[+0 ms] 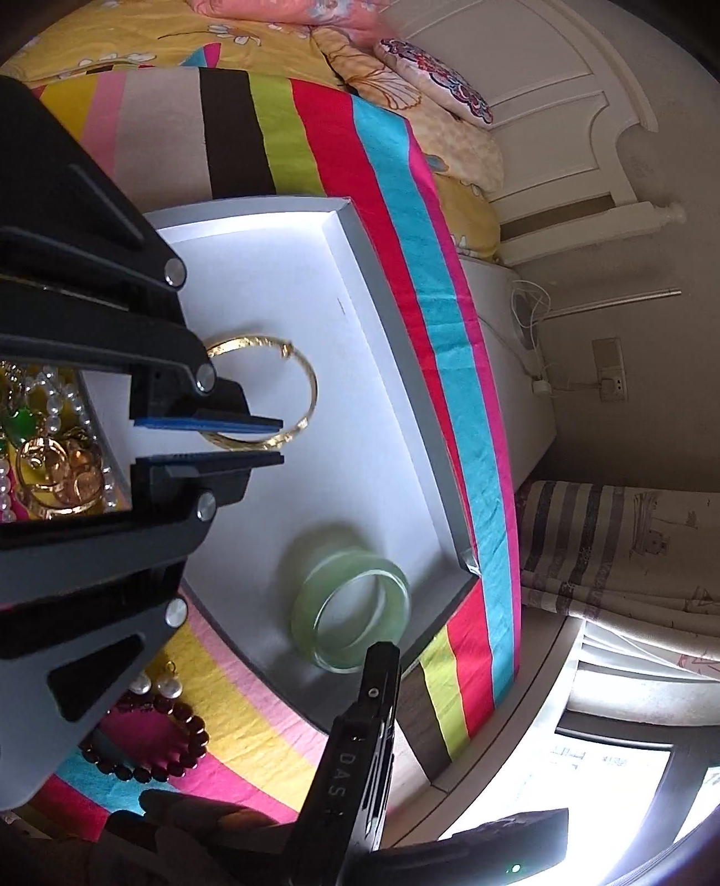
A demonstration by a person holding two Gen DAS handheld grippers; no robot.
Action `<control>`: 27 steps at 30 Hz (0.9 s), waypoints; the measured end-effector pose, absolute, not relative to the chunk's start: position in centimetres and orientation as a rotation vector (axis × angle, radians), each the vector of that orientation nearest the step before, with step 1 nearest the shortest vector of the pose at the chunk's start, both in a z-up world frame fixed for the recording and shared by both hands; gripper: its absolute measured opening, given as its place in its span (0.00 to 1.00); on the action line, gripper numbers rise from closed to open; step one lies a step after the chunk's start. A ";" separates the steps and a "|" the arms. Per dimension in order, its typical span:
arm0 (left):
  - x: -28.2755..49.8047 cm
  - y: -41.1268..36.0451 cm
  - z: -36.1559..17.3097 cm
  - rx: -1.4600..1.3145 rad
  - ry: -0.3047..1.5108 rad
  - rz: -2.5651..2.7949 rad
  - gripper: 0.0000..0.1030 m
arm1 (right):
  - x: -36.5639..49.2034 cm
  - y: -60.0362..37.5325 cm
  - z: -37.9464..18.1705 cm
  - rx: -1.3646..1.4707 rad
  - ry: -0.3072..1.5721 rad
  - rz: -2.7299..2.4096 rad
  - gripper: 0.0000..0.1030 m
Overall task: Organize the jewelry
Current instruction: 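Lower both bangles into the grey box and open both tools, then withdraw both open tools from the box toward the jewelry pile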
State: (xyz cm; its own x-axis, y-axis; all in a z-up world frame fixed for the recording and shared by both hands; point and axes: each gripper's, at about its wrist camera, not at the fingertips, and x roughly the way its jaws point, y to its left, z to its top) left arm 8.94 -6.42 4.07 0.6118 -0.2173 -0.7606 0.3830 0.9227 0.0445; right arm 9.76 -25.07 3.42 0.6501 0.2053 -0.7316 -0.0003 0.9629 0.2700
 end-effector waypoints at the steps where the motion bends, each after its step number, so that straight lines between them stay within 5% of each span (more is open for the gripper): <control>1: 8.8 -6.3 4.0 0.202 0.845 -0.351 0.25 | 9.7 -25.0 3.3 0.253 0.864 0.123 0.22; 2: 8.5 -6.3 3.9 0.205 0.833 -0.346 0.35 | 9.6 -24.9 3.2 0.239 0.877 0.116 0.29; 5: 8.1 -6.3 3.7 0.214 0.831 -0.341 0.37 | 8.8 -24.8 3.4 0.208 0.879 0.133 0.53; 15: 4.1 -4.3 4.3 0.183 0.729 -0.305 0.69 | 5.2 -23.3 3.6 0.151 0.898 0.140 0.64; 27: -5.2 5.4 5.1 -0.129 0.578 -0.171 0.91 | -2.7 -26.3 4.4 0.243 0.804 0.208 0.70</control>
